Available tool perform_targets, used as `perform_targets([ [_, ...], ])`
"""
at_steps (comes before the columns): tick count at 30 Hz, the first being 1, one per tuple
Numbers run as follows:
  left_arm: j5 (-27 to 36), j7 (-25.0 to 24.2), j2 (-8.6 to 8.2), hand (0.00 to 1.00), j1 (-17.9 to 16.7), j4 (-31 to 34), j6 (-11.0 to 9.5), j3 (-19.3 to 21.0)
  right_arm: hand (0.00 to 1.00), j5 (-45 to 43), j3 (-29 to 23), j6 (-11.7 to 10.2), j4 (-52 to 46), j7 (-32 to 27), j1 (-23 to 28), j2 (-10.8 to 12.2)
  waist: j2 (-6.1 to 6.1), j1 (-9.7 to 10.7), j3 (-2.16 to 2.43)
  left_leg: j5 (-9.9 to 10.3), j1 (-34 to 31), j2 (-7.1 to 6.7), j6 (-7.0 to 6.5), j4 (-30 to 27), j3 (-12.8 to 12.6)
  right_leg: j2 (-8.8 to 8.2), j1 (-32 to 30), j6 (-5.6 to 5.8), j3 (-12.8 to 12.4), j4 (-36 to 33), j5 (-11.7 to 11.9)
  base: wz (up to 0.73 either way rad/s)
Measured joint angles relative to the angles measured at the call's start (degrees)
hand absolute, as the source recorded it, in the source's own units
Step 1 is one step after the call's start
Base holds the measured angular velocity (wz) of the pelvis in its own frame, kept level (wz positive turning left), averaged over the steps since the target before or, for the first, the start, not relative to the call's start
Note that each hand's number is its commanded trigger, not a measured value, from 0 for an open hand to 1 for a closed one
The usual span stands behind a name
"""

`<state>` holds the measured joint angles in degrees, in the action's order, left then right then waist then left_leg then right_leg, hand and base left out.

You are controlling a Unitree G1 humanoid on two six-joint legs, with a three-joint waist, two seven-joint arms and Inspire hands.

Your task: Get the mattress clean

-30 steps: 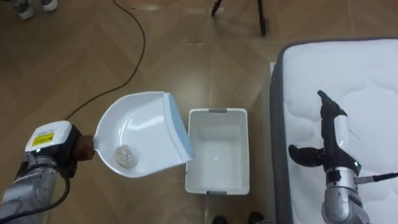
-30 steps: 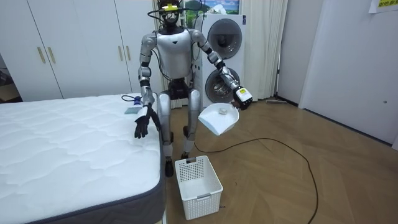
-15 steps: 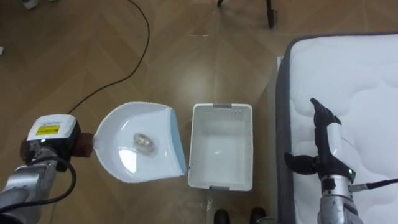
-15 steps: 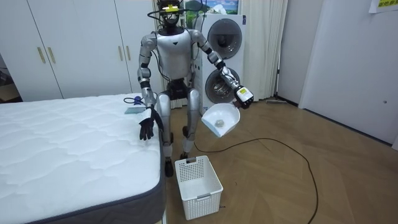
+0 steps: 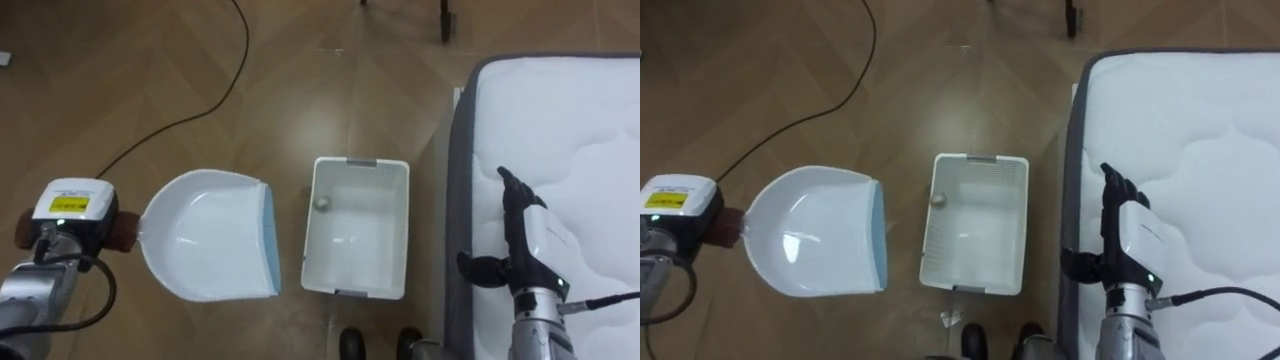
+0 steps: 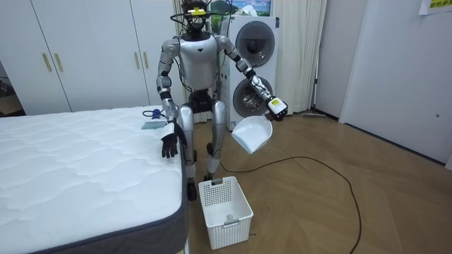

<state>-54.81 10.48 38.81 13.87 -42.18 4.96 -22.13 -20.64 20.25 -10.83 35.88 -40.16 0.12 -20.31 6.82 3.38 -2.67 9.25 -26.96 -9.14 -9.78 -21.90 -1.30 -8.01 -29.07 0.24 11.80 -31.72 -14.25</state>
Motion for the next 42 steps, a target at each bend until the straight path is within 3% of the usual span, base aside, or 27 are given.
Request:
perform_targets([
  [4, -2.96, 0.51, -0.01, 1.00, 0.05, 0.76, 0.00, -0.58, 0.00, 0.51, 1.41, 0.48, -0.34, -0.04, -0.08, -0.01, -0.04, -0.33, 0.04, -0.04, -0.32, 0.00, -0.08, -0.63, 0.01, 0.07, 0.03, 0.00, -0.15, -0.06, 0.00, 0.01],
  [12, -7.98, 8.83, -0.01, 1.00, 0.10, 2.34, -0.13, -3.01, 0.00, 0.48, 2.30, 0.53, 2.05, -1.12, -1.10, -0.37, -0.01, 0.06, 0.02, -0.04, -0.46, 0.01, -0.08, -1.38, 0.04, 0.09, 0.36, 0.00, -0.36, -0.18, 0.00, 0.00],
  [21, -8.28, 15.40, -0.06, 1.00, 0.09, 5.21, -0.56, -4.74, 0.00, 1.10, 2.40, 0.41, 2.07, -1.08, -0.75, -0.56, -0.01, 0.88, 0.01, -0.05, -0.25, -0.05, -0.08, -1.51, -0.04, 0.02, 0.14, -0.01, -0.70, -0.97, -0.01, 0.00],
  [28, -7.40, 16.59, -0.41, 1.00, -0.53, 8.03, -1.24, -5.07, 0.00, 2.43, 2.41, 0.46, 2.08, -0.29, -0.71, -0.57, -0.05, 1.04, 0.03, -0.06, -0.04, -0.04, -0.10, -1.35, -0.38, -0.06, 0.15, 0.00, -0.81, -0.95, -0.01, -0.02],
  [32, -5.18, 17.22, -0.94, 1.00, -2.94, 9.11, -2.03, -5.07, 0.00, 2.40, 2.29, 0.49, 2.13, 1.24, -0.61, -0.59, -0.30, 1.05, 0.05, -0.12, 1.87, -0.01, -0.22, -0.04, -1.34, 0.03, 0.92, 0.00, -1.99, -1.00, -0.01, -0.13],
  [34, -5.30, 17.23, -1.30, 1.00, -3.73, 9.11, -2.88, -5.07, 0.00, 2.29, 1.60, 0.42, 2.12, 1.73, -0.39, -0.58, -0.47, 1.13, 0.16, -0.14, 3.30, 0.09, -0.25, 0.43, -1.77, 0.14, 1.95, 0.00, -2.38, -0.95, -0.01, -0.16],
  [37, -5.58, 17.33, -1.84, 1.00, -4.90, 10.68, -4.30, -2.81, 0.00, 2.17, -1.42, 0.31, 1.61, 3.20, 0.18, -0.64, -1.54, -0.39, 0.88, 0.02, 4.64, 0.73, -0.37, 1.14, -3.53, 1.26, 2.77, 0.02, -4.81, 0.39, 0.13, -0.35],
  [39, -6.15, 18.00, -2.31, 1.00, -9.28, 14.44, -5.30, 0.16, 0.00, 2.40, -2.56, 0.28, 1.33, 3.96, 1.89, -0.79, -2.53, -2.36, 1.56, 0.18, 8.72, 1.72, -0.22, 3.71, -6.42, 2.96, 4.88, 0.08, -8.06, 2.40, 1.01, -0.74],
  [42, -6.18, 19.34, -2.70, 1.00, -13.41, 17.18, -6.82, 3.20, 0.00, 2.43, -3.81, 0.25, 0.86, 4.77, 4.71, -0.81, -2.70, -2.57, 2.02, 0.37, 14.17, 2.93, 0.04, 6.54, -8.51, 4.85, 9.92, 0.05, -10.24, 6.19, 2.45, -0.58],
])
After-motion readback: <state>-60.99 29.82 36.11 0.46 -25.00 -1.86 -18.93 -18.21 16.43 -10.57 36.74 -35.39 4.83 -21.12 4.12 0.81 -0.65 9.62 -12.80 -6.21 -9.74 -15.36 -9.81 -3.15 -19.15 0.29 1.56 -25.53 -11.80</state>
